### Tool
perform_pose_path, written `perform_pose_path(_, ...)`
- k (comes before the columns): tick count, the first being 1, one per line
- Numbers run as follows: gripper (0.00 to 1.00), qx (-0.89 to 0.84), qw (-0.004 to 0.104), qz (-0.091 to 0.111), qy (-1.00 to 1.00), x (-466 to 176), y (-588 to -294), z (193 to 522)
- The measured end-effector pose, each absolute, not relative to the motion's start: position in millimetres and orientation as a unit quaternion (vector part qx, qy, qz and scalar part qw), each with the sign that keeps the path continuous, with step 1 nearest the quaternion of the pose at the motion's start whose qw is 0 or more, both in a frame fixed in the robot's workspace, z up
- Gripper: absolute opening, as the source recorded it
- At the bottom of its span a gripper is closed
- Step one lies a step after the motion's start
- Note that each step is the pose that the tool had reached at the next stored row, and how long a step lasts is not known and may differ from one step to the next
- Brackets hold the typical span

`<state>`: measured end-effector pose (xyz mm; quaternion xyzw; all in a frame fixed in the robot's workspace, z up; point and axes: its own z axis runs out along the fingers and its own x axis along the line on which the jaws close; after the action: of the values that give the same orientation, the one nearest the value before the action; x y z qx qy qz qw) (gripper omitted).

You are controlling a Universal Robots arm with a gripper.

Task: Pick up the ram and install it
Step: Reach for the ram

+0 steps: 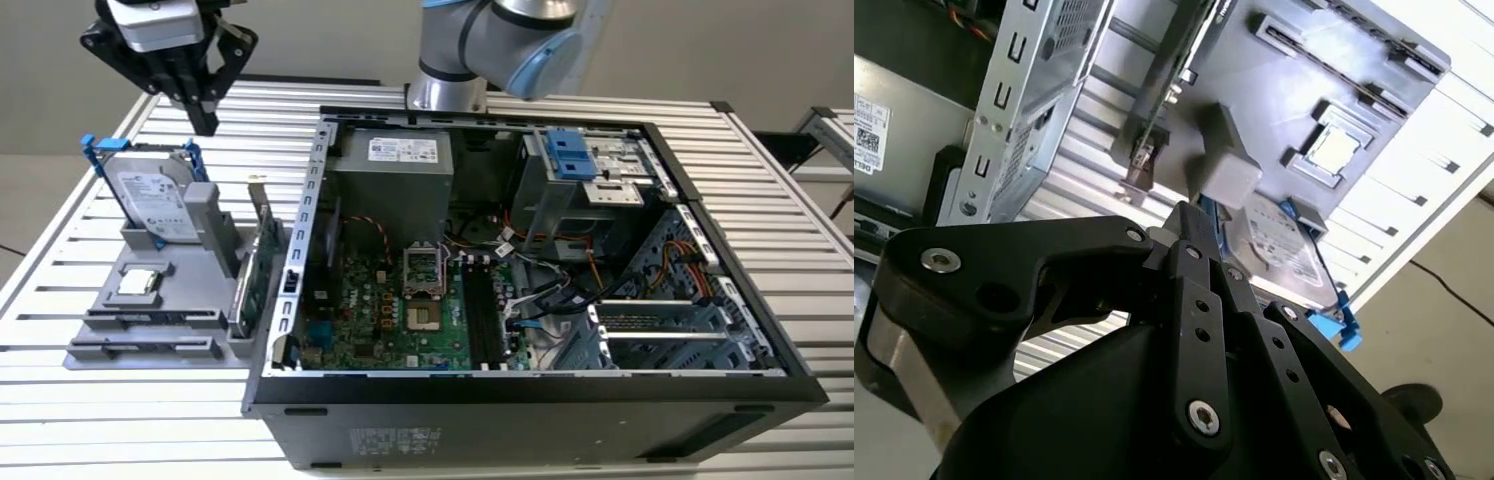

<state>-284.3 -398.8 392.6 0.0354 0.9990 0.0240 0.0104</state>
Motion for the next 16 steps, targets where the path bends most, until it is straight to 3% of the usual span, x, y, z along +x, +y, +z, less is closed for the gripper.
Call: perform_pose_path(16, 0.00, 0.035, 0.010, 0.024, 0.999, -311.1, -398.8, 392.6)
